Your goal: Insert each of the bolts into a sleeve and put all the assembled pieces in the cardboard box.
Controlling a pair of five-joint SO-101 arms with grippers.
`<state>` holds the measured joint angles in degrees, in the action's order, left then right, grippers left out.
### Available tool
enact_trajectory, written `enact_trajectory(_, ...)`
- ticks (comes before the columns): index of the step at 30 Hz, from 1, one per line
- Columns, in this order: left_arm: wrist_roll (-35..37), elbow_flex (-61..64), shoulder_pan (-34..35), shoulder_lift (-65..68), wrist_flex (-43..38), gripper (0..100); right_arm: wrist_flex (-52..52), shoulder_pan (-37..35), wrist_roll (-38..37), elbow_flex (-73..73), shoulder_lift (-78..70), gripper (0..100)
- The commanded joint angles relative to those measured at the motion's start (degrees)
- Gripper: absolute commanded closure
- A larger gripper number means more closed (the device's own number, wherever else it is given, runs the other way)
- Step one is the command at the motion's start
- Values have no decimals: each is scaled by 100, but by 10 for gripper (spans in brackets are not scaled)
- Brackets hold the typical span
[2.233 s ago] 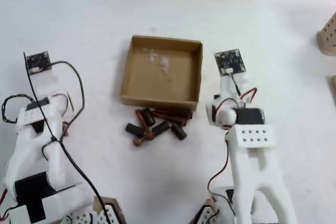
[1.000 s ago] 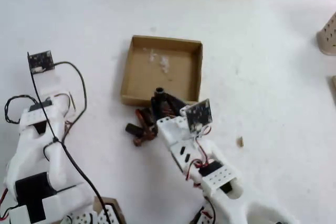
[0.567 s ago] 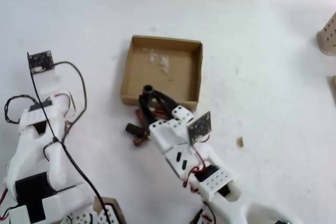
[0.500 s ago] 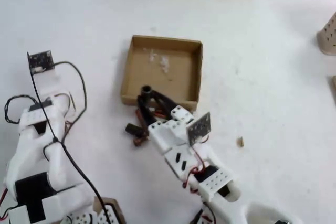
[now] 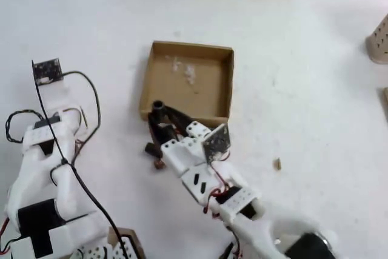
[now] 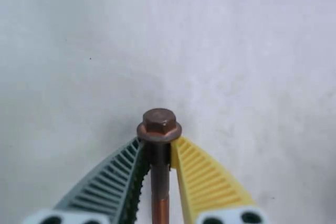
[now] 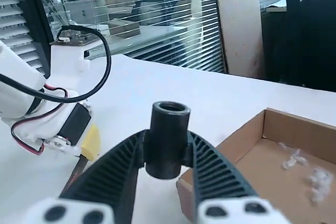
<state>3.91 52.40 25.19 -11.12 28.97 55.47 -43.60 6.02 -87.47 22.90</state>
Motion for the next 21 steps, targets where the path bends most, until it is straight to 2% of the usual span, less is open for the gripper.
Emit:
enact_trajectory(1,-44,-44,-92,-295,-149,977,1332,-338,53,378,-1235,982)
enact_trajectory(7,-44,-35,-101,-303,-343,977,3301,-822,35,396,-3046,982)
enact_trajectory(10,-44,-26,-154,-286,-536,977,3899,-945,35,404,-3556,982)
enact_trajectory(17,-44,-26,-277,-330,-677,979,4084,-1103,18,466,-4303,982)
enact_trajectory(19,-44,114,-277,-338,-1055,979,4084,-1103,18,510,-4426,982)
enact_trajectory(21,-44,431,-277,-338,-1873,979,4084,-1103,18,519,-4470,982)
